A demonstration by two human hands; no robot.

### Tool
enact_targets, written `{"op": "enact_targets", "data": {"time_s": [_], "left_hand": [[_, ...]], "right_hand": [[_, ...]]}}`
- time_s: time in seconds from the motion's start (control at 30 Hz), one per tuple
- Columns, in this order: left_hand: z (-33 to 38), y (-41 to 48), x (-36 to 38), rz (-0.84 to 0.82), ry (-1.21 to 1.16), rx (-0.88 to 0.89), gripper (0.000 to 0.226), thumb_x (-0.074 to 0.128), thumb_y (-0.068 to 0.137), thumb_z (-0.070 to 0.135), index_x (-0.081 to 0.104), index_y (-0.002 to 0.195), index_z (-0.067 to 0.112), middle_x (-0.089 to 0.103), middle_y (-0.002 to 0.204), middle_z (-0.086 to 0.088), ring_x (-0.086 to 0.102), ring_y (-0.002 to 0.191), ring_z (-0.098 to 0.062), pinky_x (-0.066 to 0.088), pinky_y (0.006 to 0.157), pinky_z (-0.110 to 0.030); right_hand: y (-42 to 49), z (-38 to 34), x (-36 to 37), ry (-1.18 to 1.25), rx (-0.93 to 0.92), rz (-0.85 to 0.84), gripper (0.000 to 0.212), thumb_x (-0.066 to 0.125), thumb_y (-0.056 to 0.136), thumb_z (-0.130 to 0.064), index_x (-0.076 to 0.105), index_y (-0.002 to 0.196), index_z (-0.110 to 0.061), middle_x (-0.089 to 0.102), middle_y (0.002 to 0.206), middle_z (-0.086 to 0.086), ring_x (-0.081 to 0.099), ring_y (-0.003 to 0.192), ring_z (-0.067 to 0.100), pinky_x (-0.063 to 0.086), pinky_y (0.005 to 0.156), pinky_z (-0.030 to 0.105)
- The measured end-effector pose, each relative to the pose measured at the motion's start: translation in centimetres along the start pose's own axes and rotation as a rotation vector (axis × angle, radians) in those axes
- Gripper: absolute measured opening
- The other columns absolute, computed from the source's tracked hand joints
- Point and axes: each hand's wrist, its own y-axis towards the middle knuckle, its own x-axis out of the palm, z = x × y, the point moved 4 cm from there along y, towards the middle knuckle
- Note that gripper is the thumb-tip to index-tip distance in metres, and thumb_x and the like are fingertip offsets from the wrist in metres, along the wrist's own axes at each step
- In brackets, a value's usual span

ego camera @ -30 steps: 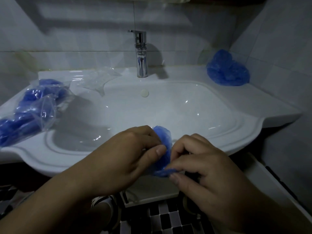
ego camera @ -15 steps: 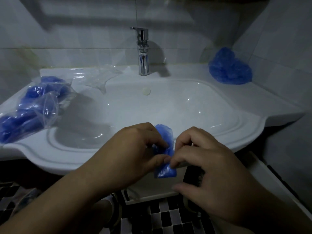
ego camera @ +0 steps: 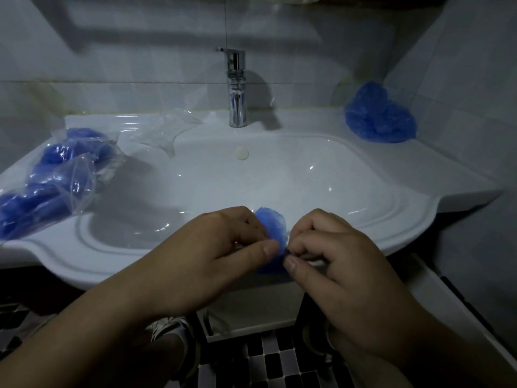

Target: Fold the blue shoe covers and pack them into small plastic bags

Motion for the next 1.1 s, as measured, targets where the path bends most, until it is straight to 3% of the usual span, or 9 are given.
{"op": "enact_targets", "data": {"time_s": [0.2, 0.3, 0.4, 0.5, 0.63, 0.8, 0.9, 1.0, 1.1], "left_hand": [[-0.1, 0.5, 0.3, 0.12, 0.109, -0.048, 0.014, 0.06, 0.078, 0.036, 0.072, 0.085, 0.033, 0.064, 0.091, 0.017, 0.061, 0.085, 0.0, 0.046, 0.074, -0.021], [0.3, 0.5, 0.3, 0.181, 0.125, -0.08, 0.006, 0.067, 0.079, 0.03, 0.068, 0.085, 0.031, 0.062, 0.085, 0.02, 0.059, 0.079, 0.001, 0.042, 0.064, -0.013], [0.1, 0.5, 0.4, 0.207, 0.101, -0.096, 0.007, 0.071, 0.078, 0.026, 0.065, 0.08, 0.03, 0.064, 0.08, 0.018, 0.06, 0.074, 0.0, 0.044, 0.062, -0.014], [0.0, 0.4, 0.3, 0.199, 0.103, -0.054, 0.007, 0.061, 0.076, 0.036, 0.066, 0.073, 0.032, 0.065, 0.081, 0.016, 0.062, 0.08, -0.003, 0.05, 0.072, -0.028], [0.6, -0.1, 0.1, 0.069, -0.028, 0.035, 0.011, 0.062, 0.081, 0.026, 0.072, 0.076, 0.026, 0.068, 0.089, 0.01, 0.067, 0.087, -0.012, 0.053, 0.077, -0.036], [0.8, -0.3, -0.3, 0.099, -0.06, 0.038, 0.018, 0.063, 0.077, 0.043, 0.071, 0.076, 0.028, 0.069, 0.083, 0.009, 0.067, 0.08, -0.015, 0.053, 0.072, -0.037], [0.6, 0.0, -0.2, 0.163, -0.018, -0.003, 0.001, 0.067, 0.081, 0.033, 0.067, 0.081, 0.032, 0.069, 0.077, 0.013, 0.064, 0.073, -0.01, 0.05, 0.068, -0.029], [0.4, 0.3, -0.1, 0.209, 0.002, -0.052, 0.017, 0.073, 0.079, 0.019, 0.064, 0.084, 0.032, 0.069, 0.076, 0.015, 0.064, 0.072, -0.007, 0.049, 0.067, -0.025], [0.1, 0.3, 0.3, 0.217, 0.033, -0.077, 0.01, 0.073, 0.078, 0.02, 0.068, 0.077, 0.029, 0.068, 0.075, 0.012, 0.064, 0.069, -0.007, 0.052, 0.067, -0.033]], "right_hand": [[0.3, 0.6, 0.0, 0.002, 0.068, 0.13, 0.012, 0.071, 0.079, -0.025, 0.061, 0.08, -0.033, 0.056, 0.087, -0.013, 0.059, 0.085, 0.006, 0.042, 0.068, 0.012], [0.1, 0.3, -0.1, 0.021, 0.016, 0.056, 0.013, 0.072, 0.077, -0.027, 0.069, 0.088, -0.033, 0.056, 0.092, -0.016, 0.059, 0.092, 0.007, 0.046, 0.072, 0.017], [0.1, 0.3, 0.0, -0.057, -0.034, -0.022, 0.023, 0.075, 0.072, -0.034, 0.072, 0.095, -0.033, 0.055, 0.093, -0.018, 0.056, 0.095, 0.006, 0.044, 0.076, 0.017], [0.3, 0.5, 0.1, -0.099, -0.036, -0.024, 0.012, 0.07, 0.077, -0.034, 0.073, 0.089, -0.032, 0.056, 0.089, -0.019, 0.054, 0.094, 0.006, 0.042, 0.075, 0.017], [0.1, 0.0, -0.3, -0.05, -0.063, -0.064, 0.012, 0.059, 0.084, -0.034, 0.07, 0.084, -0.03, 0.057, 0.085, -0.018, 0.055, 0.091, 0.008, 0.041, 0.074, 0.017], [0.1, 0.2, -0.4, 0.06, 0.043, 0.006, 0.008, 0.067, 0.081, -0.025, 0.066, 0.086, -0.032, 0.061, 0.079, -0.012, 0.059, 0.082, 0.011, 0.044, 0.067, 0.015], [0.1, 0.4, -0.1, 0.108, 0.109, 0.063, 0.024, 0.075, 0.079, -0.016, 0.063, 0.089, -0.034, 0.061, 0.078, -0.006, 0.06, 0.073, 0.013, 0.047, 0.061, 0.013], [0.5, 0.5, 0.3, 0.045, 0.118, 0.063, 0.017, 0.075, 0.078, -0.018, 0.063, 0.08, -0.03, 0.058, 0.074, -0.006, 0.057, 0.07, 0.013, 0.045, 0.058, 0.014], [0.7, 0.5, 0.2, -0.048, 0.057, 0.078, 0.004, 0.07, 0.079, -0.029, 0.068, 0.078, -0.031, 0.056, 0.075, -0.011, 0.058, 0.074, 0.008, 0.046, 0.062, 0.019]]}}
